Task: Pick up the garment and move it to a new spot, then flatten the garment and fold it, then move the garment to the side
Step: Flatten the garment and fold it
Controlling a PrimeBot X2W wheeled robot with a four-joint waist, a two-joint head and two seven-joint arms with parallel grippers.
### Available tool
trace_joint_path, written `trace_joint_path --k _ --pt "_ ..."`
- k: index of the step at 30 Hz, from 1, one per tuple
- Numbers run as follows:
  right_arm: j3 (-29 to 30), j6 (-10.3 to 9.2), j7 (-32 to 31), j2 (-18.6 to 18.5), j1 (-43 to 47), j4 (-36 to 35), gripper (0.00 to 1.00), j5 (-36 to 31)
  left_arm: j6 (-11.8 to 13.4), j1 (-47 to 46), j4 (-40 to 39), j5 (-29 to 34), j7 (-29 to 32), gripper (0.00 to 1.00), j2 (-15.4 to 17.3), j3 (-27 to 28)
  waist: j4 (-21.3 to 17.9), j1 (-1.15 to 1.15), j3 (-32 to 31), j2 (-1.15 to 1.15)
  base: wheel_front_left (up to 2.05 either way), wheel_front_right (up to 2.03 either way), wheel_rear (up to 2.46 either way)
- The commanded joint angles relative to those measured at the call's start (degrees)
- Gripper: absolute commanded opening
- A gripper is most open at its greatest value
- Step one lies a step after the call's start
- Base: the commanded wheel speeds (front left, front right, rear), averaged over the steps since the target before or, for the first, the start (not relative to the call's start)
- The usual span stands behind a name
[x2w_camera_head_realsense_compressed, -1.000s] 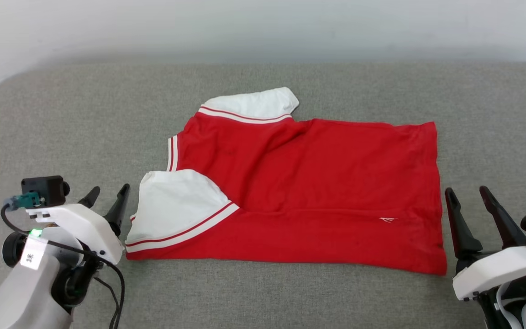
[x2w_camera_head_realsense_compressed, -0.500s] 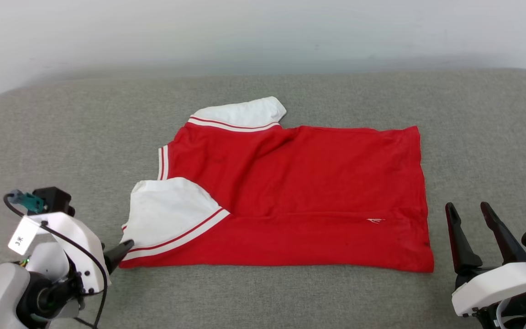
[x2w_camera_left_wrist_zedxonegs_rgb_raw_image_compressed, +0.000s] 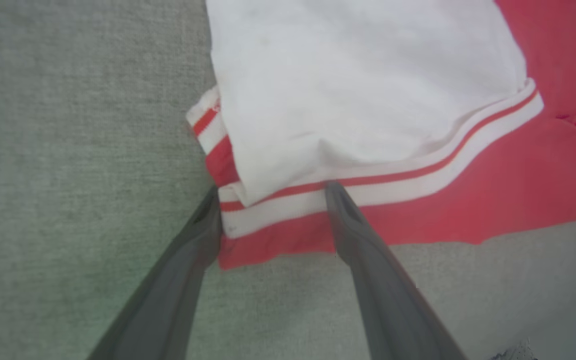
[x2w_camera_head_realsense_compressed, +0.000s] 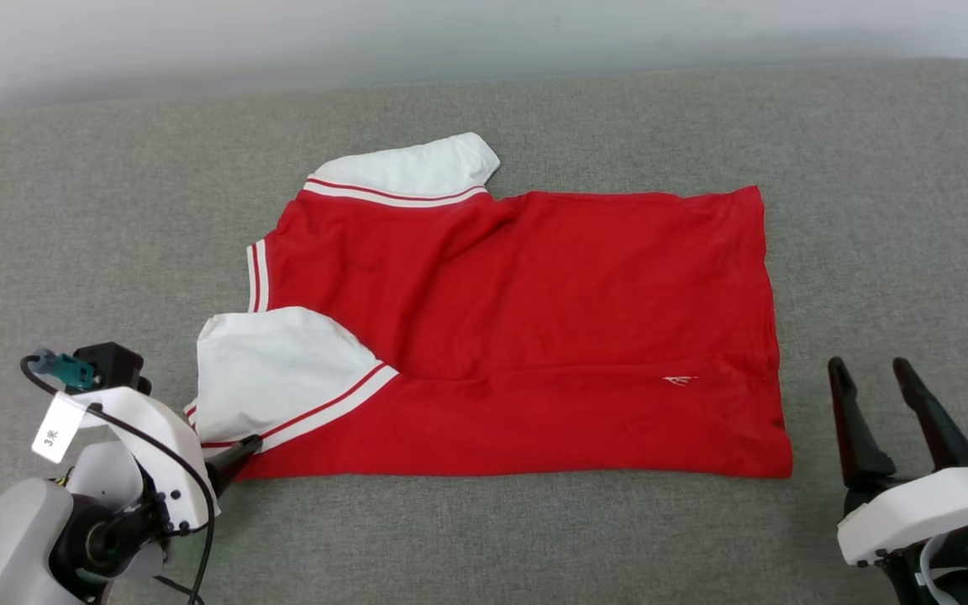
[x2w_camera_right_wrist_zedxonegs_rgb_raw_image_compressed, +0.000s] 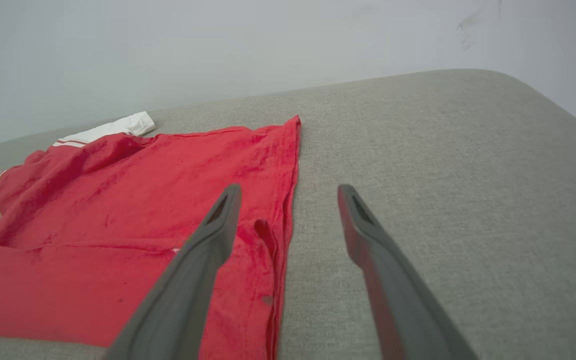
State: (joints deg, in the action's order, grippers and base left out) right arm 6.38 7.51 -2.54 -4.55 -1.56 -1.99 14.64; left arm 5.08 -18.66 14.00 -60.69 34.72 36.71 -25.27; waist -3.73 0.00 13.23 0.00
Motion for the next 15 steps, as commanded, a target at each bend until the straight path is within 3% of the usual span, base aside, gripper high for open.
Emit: trace_joint_path --k 1,9,15 --pt "0.54 -0.04 0.1 0.21 -0.63 0.05 1.0 0.09 -0.23 -0.1 0.7 -0.25 0.53 0.0 -1.25 -0.86 -0.14 0.0 0.34 0.0 0.0 0.0 0.0" --pt "2.27 -0.04 -4.35 -0.68 -1.22 1.04 1.0 2.82 -1.51 -0.92 1.77 -0.34 -0.19 0.0 -2.46 -1.34 0.2 0.0 0.28 0.0 0.0 0.0 0.0" --pt "1.72 -0.03 -17.08 -4.7 -1.28 1.06 1.0 6.82 -1.22 -0.5 -1.06 1.19 -3.25 0.0 -0.88 -0.19 0.73 0.0 -1.02 0.0 0.0 0.0 0.0"
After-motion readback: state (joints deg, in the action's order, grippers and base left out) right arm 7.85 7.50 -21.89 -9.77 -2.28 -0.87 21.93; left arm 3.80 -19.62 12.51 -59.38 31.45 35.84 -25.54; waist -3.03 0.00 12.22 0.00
